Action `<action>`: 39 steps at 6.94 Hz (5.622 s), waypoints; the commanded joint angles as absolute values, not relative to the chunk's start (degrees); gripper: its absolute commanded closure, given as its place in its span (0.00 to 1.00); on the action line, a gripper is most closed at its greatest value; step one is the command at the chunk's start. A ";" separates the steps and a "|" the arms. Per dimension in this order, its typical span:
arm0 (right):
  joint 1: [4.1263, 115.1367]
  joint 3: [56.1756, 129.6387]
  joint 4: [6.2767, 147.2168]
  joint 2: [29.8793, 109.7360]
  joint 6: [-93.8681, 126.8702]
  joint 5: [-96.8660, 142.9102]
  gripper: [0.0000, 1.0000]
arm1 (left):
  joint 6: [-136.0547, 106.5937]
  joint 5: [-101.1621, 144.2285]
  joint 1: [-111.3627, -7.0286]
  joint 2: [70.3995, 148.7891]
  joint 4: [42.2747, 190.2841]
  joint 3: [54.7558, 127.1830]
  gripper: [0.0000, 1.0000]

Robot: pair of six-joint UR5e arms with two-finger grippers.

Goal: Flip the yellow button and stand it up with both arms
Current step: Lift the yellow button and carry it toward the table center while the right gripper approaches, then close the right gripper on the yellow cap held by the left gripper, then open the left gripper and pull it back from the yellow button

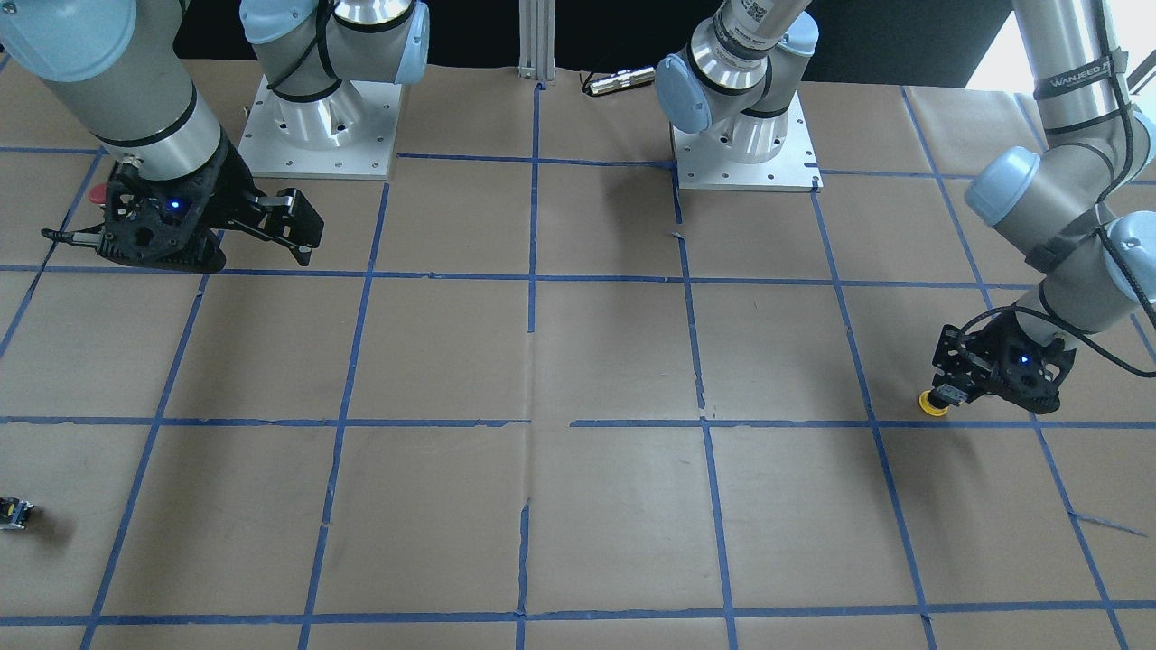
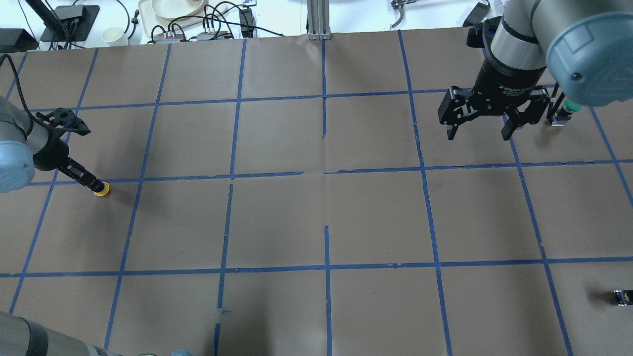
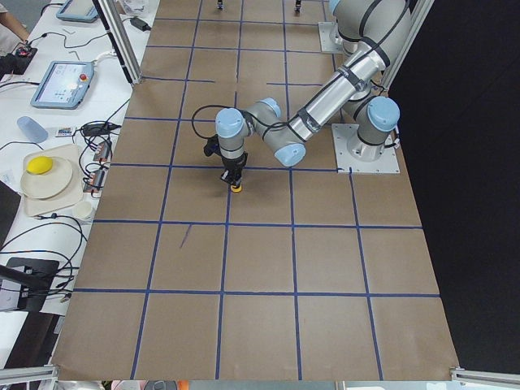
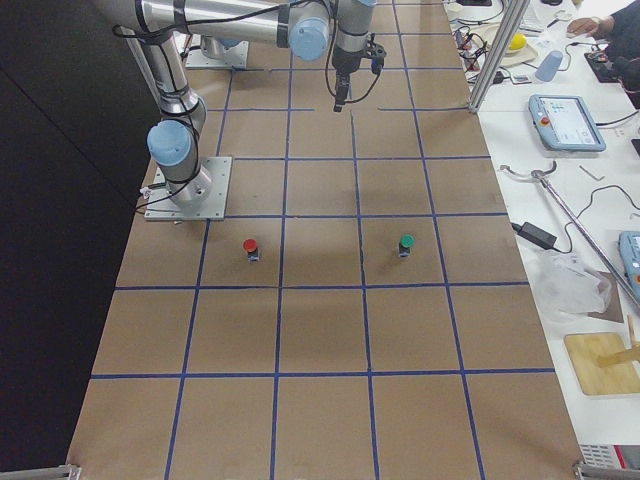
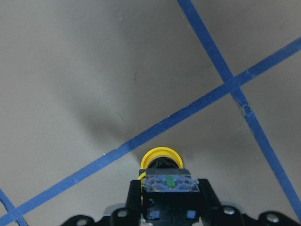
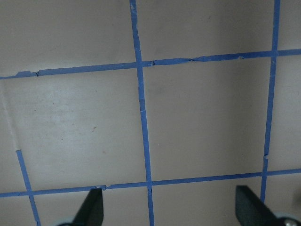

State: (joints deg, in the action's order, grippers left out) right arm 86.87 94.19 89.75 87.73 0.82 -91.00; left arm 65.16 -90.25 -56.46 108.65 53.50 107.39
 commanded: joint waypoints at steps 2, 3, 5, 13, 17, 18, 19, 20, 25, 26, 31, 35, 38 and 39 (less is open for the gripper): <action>86.57 94.13 89.82 87.63 0.61 -91.06 0.00 | 61.90 -83.02 -58.70 106.19 68.47 100.84 0.90; 86.57 94.13 91.48 87.63 1.22 -91.32 0.00 | 55.18 -77.66 -60.02 104.26 79.26 98.46 0.90; 85.35 93.78 92.55 87.54 10.12 -90.27 0.00 | 47.32 -64.74 -64.93 100.48 92.84 97.82 0.92; 83.38 92.81 94.66 85.78 53.05 -46.32 0.01 | 38.85 -6.99 -83.03 92.02 128.59 101.23 0.92; 86.84 92.81 97.48 88.67 62.21 -46.32 0.01 | 39.20 -1.32 -85.17 91.85 127.35 103.62 0.92; 86.92 92.81 97.64 89.29 66.84 -44.23 0.01 | 39.20 -1.32 -85.17 91.85 127.35 103.62 0.92; 87.18 92.81 97.99 90.17 69.41 -41.51 0.01 | 39.20 -1.32 -85.17 91.85 127.35 103.62 0.92; 87.80 92.90 97.39 90.52 69.78 -41.57 0.01 | 39.11 -1.32 -85.17 91.76 127.44 103.62 0.92; 88.07 96.06 95.27 94.65 72.49 -41.49 0.01 | 39.11 -0.79 -85.17 91.67 127.44 103.71 0.92; 88.85 96.15 95.27 95.01 72.60 -41.48 0.03 | 39.20 -0.88 -85.17 91.23 127.44 103.71 0.92; 89.82 97.12 95.27 95.01 72.77 -41.40 0.54 | 39.29 -0.88 -85.17 91.32 127.44 103.80 0.92; 89.74 97.12 95.27 94.75 72.69 -41.40 0.84 | 40.34 -2.02 -85.17 91.58 127.35 103.71 0.09; 88.78 96.60 95.53 94.31 72.60 -41.48 0.85 | 40.08 -2.63 -84.99 92.02 127.35 102.58 0.01; 87.12 96.50 96.23 93.87 69.29 -42.70 0.85 | 39.99 -6.47 -83.95 92.11 127.18 102.22 0.01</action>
State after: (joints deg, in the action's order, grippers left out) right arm 88.55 96.69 95.65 94.32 71.74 -41.78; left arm 40.10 -3.57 -84.76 92.00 127.31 102.80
